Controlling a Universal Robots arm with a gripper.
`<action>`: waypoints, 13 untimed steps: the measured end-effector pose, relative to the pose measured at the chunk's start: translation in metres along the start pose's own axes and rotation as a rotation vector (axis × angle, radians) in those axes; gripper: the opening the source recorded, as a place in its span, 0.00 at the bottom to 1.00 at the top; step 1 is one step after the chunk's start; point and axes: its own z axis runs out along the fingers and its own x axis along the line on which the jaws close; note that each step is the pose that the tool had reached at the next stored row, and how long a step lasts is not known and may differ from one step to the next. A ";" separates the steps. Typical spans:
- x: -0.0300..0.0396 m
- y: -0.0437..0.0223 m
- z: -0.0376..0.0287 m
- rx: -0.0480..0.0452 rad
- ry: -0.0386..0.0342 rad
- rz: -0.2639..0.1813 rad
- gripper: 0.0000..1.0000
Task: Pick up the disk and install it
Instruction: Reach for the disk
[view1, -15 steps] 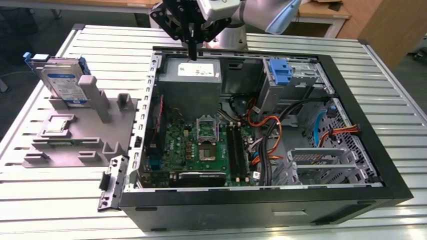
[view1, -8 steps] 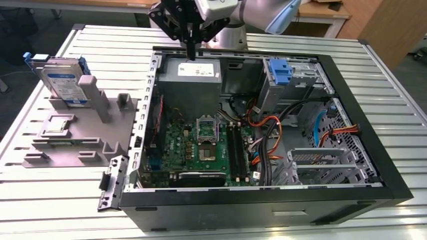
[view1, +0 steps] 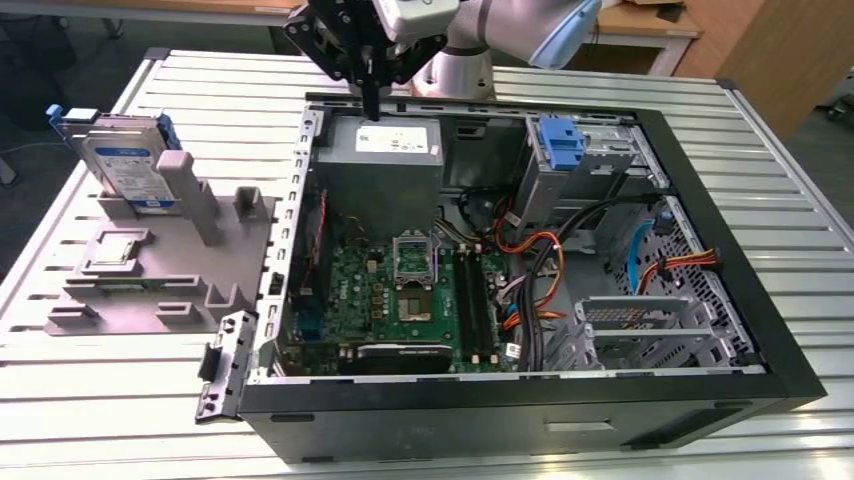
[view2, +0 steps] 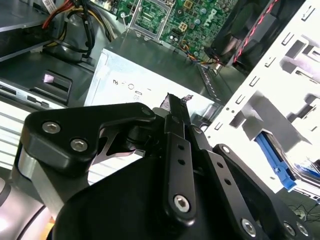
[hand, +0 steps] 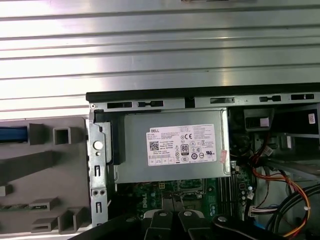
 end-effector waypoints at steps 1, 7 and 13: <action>0.0007 -0.0001 0.0000 0.0000 0.0000 0.000 0.10; 0.0067 -0.0006 -0.0002 0.0000 0.0000 0.000 0.10; 0.0158 -0.0012 -0.0002 -0.0001 0.0000 0.000 0.10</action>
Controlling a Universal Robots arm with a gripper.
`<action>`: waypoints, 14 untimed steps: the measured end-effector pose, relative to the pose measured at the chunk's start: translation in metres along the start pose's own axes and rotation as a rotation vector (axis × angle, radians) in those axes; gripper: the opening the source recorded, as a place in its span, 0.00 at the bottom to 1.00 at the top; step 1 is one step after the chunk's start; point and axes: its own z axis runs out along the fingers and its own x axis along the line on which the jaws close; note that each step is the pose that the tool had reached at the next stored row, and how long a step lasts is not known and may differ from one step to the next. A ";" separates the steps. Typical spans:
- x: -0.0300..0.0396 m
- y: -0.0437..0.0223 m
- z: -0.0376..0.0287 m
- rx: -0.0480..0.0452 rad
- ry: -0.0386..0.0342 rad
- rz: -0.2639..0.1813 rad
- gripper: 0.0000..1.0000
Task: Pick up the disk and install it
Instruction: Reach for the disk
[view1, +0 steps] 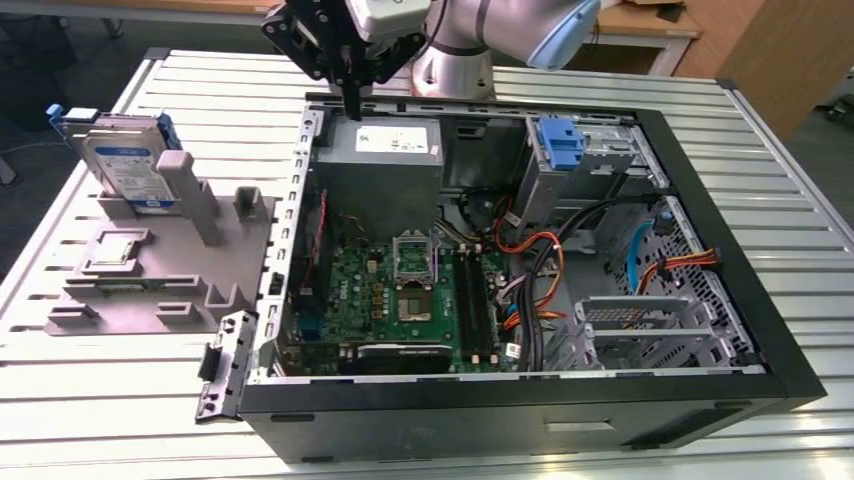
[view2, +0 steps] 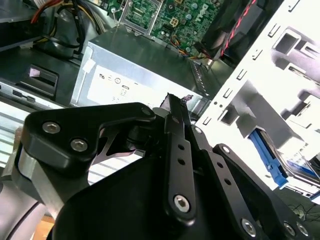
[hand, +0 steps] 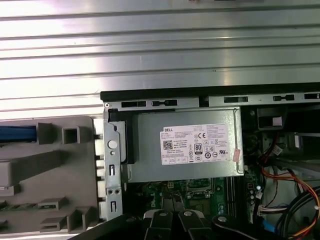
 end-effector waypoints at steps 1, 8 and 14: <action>0.0011 -0.0001 0.0000 0.0000 0.0000 0.000 0.10; 0.0066 -0.0005 -0.0002 0.0001 0.0001 0.000 0.10; 0.0116 -0.0008 -0.0002 0.0000 0.0000 0.000 0.10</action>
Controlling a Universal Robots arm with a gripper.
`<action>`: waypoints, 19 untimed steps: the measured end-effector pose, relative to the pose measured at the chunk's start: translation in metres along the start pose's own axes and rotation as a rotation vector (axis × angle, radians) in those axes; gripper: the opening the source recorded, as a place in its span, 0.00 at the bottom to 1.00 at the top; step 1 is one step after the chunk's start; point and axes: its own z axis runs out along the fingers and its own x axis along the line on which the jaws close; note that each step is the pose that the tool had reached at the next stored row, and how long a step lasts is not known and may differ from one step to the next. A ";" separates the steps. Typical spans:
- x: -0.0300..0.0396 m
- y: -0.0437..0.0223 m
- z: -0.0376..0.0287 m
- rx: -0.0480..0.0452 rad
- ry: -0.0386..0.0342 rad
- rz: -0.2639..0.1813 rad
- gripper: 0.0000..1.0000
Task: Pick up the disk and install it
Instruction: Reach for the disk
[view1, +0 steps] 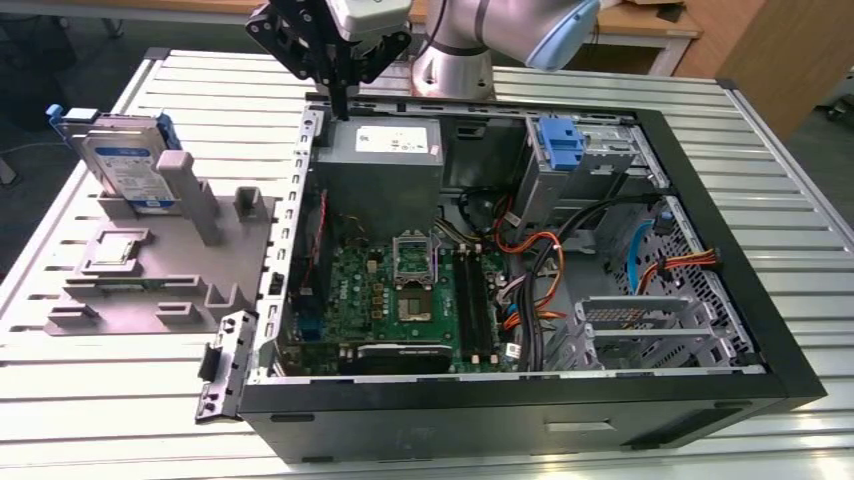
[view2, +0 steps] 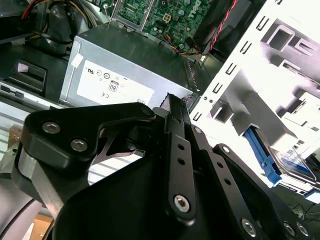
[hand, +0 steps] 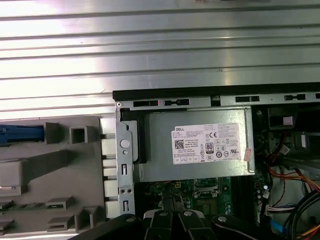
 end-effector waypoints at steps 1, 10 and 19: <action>0.0000 0.0000 0.0000 0.0000 0.0000 0.000 0.10; 0.0008 -0.0001 -0.0001 0.0000 0.0000 0.000 0.10; 0.0109 -0.0007 0.0000 0.0001 0.0000 0.000 0.10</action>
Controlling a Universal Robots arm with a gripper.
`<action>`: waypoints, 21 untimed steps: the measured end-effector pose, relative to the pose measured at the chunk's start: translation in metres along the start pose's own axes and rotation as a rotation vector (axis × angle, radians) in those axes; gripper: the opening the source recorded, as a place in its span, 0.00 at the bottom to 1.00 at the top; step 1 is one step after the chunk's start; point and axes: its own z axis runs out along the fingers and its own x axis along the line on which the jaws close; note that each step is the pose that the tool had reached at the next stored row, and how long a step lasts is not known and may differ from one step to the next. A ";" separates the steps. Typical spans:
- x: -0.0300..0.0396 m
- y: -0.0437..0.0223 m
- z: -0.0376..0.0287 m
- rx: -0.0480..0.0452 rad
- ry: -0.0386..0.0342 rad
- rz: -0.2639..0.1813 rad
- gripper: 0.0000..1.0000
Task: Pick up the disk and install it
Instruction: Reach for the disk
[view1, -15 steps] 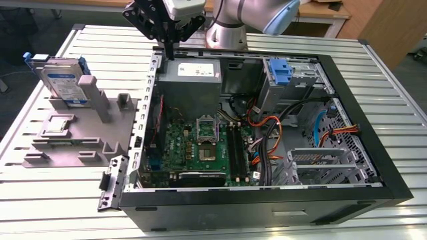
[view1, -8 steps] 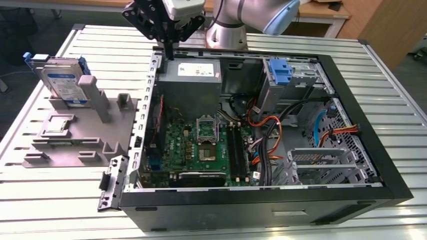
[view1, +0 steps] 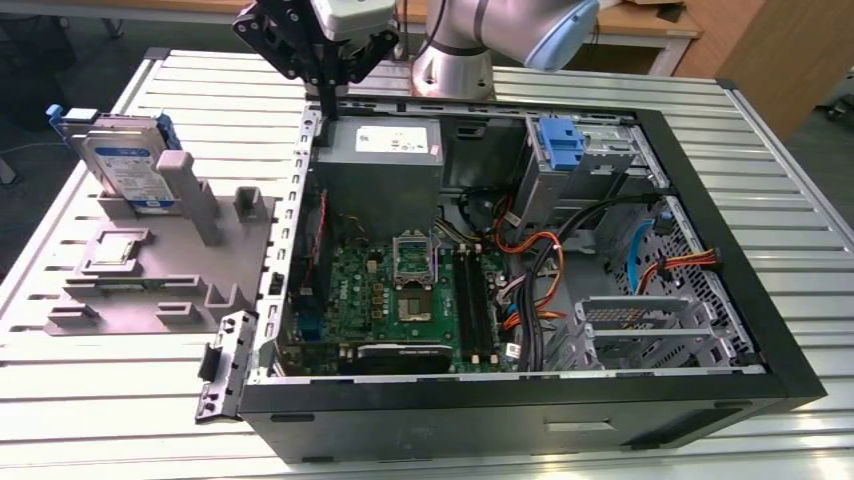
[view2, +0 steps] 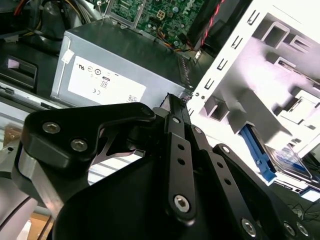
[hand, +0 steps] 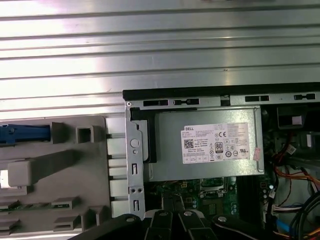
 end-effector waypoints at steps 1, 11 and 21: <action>0.0014 0.0001 0.0000 -0.0001 -0.0001 0.000 0.10; 0.0055 0.0136 0.0011 0.0000 0.0000 0.000 0.10; 0.0196 0.0164 0.0018 0.0000 0.0000 0.000 0.10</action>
